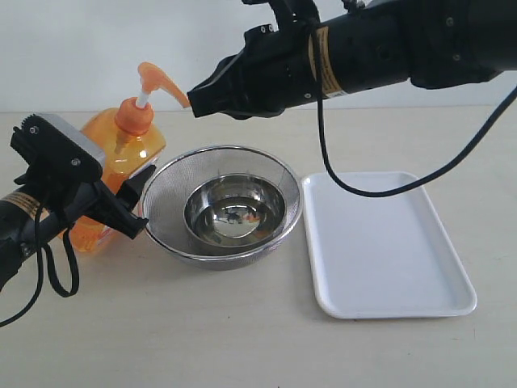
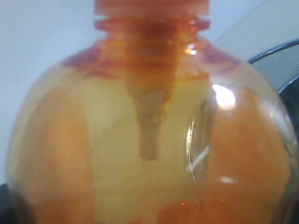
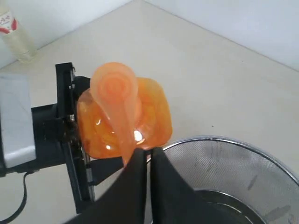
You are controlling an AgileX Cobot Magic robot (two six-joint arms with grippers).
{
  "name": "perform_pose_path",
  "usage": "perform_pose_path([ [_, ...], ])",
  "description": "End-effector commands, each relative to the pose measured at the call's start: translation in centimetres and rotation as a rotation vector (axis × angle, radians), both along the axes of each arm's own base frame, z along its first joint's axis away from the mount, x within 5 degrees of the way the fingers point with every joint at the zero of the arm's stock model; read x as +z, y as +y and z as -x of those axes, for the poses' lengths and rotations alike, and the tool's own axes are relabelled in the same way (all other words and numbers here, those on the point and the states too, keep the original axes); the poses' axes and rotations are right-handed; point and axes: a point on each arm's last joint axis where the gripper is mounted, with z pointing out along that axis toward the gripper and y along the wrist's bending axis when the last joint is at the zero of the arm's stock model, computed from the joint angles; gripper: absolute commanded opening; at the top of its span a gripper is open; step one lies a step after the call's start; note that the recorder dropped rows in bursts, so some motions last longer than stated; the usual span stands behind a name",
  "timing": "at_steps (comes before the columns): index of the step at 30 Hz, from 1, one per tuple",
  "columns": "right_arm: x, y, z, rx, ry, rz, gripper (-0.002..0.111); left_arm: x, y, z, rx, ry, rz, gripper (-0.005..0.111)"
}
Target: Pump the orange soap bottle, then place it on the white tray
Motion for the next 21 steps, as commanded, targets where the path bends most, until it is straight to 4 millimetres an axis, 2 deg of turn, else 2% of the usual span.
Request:
perform_pose_path([
  [1,0.2,0.4,1.2,0.115,0.015,-0.019,0.0,0.9,0.0,-0.2,0.008,-0.054,0.023,0.005],
  [4,0.3,0.5,1.4,0.147,0.024,-0.026,0.0,0.9,0.0,-0.2,0.008,-0.054,0.023,0.005],
  [8,0.2,0.2,0.8,0.08,0.002,-0.011,0.0,0.9,0.0,-0.2,0.008,-0.054,0.023,0.005],
  [16,-1.4,0.4,-0.2,0.035,-0.004,0.033,0.0,0.9,0.0,-0.2,0.009,-0.053,0.025,0.005],
  [21,-1.5,0.2,-0.6,0.003,-0.03,0.051,0.0,0.9,0.0,-0.2,0.009,-0.053,0.025,0.005],
])
